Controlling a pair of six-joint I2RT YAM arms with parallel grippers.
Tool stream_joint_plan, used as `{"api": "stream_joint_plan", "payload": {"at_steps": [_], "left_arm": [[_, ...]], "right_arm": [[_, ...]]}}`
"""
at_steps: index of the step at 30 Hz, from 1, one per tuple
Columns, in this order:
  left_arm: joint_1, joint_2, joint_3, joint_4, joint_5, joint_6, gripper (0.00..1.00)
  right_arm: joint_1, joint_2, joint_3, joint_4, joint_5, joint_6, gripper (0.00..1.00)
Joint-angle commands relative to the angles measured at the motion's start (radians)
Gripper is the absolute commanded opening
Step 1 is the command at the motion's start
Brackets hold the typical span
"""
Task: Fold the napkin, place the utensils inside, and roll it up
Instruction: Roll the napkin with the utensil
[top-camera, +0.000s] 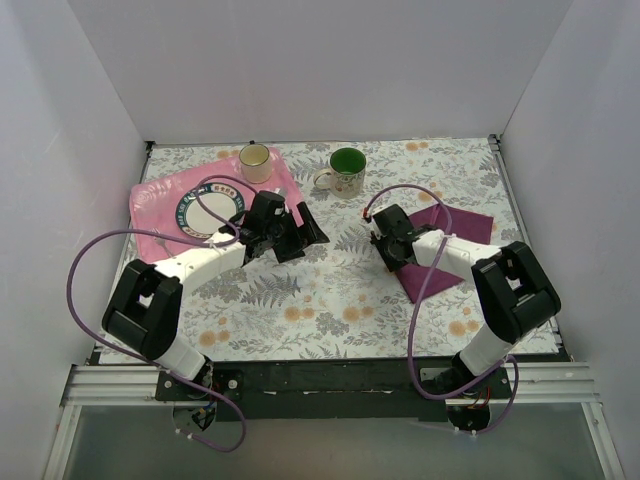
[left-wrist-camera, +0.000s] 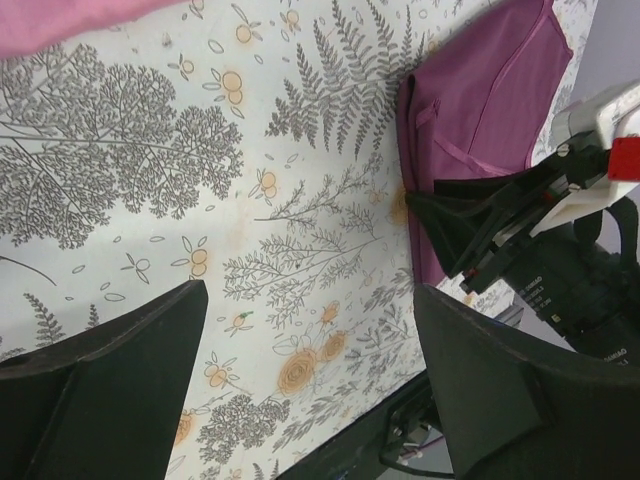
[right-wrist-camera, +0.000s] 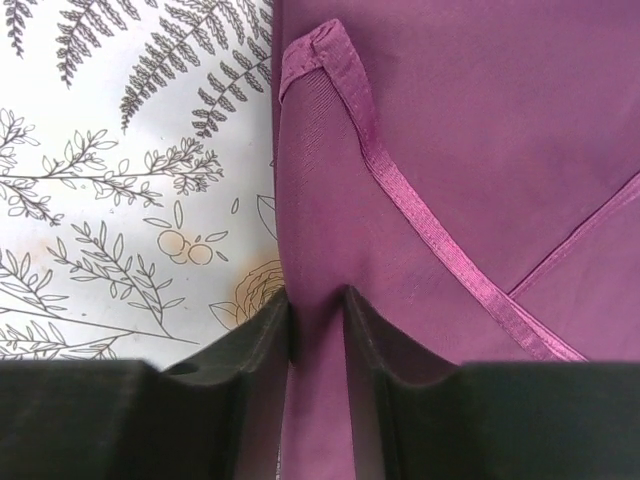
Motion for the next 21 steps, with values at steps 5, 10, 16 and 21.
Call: {"api": "stream_joint_plan", "payload": {"at_steps": [5, 10, 16, 21], "left_arm": [[-0.003, 0.081, -0.037, 0.153, 0.196, -0.121, 0.85], [-0.006, 0.144, -0.009, 0.188, 0.216, -0.163, 0.85], [-0.008, 0.168, 0.017, 0.187, 0.225, -0.181, 0.85], [-0.009, 0.14, -0.036, 0.187, 0.21, -0.216, 0.85]], "right_arm": [[-0.018, 0.079, -0.013, -0.004, -0.143, 0.021, 0.14], [-0.023, 0.097, 0.004, 0.002, -0.227, 0.066, 0.05], [-0.026, 0.083, 0.025, 0.033, -0.431, 0.098, 0.01], [-0.026, 0.085, 0.033, 0.069, -0.604, 0.146, 0.01]]}}
